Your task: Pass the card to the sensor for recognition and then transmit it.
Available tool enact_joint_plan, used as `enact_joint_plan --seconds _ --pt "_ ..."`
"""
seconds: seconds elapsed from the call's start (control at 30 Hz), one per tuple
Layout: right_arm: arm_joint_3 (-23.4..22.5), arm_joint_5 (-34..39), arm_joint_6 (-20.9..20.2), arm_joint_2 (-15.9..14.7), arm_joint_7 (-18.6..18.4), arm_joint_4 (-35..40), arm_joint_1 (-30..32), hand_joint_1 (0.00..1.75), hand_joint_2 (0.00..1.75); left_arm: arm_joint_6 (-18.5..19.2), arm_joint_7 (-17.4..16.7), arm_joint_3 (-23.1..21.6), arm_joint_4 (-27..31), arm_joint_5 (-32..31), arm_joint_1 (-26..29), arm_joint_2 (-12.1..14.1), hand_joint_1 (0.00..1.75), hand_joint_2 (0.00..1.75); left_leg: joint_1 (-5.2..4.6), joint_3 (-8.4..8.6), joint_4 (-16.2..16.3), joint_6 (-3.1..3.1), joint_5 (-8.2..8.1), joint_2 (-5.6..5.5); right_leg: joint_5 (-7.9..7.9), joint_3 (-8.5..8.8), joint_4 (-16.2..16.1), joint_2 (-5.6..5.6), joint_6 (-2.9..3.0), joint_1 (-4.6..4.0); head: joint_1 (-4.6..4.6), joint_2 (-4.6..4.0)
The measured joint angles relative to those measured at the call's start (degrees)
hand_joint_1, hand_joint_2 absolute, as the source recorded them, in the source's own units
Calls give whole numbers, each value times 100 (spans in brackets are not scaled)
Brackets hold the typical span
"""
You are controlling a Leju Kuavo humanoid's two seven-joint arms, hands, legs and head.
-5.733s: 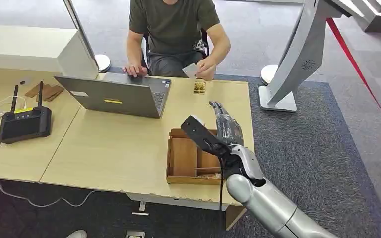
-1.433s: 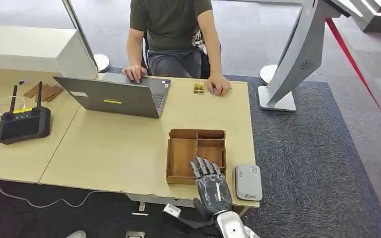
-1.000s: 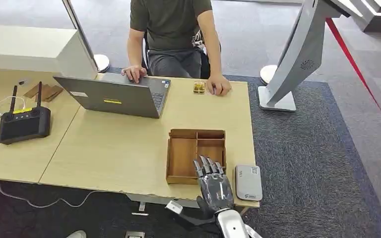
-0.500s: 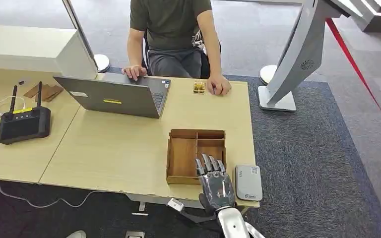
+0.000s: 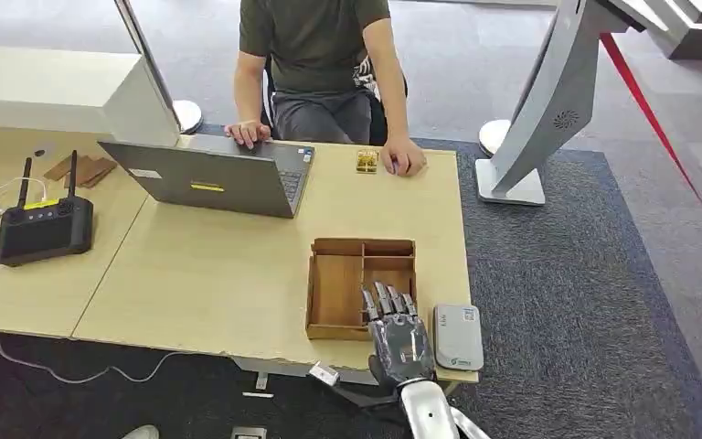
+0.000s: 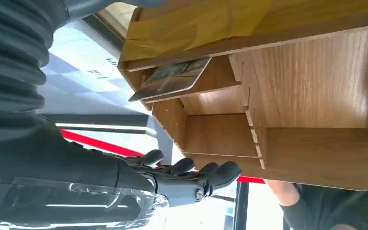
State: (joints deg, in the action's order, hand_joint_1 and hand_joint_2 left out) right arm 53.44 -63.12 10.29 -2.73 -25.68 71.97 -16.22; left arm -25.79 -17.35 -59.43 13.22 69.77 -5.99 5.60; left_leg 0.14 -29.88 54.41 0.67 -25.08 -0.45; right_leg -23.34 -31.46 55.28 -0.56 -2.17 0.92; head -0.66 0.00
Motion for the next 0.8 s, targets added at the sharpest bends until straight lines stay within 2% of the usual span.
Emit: enact_joint_plan --seconds 0.8 --pt "-17 74 -179 -4 -201 20 -4 0 175 -70 -20 -2 0 -7 1 0 0 175 0 0 0 0 0 0 0 0 0 0 0 0 0 0"
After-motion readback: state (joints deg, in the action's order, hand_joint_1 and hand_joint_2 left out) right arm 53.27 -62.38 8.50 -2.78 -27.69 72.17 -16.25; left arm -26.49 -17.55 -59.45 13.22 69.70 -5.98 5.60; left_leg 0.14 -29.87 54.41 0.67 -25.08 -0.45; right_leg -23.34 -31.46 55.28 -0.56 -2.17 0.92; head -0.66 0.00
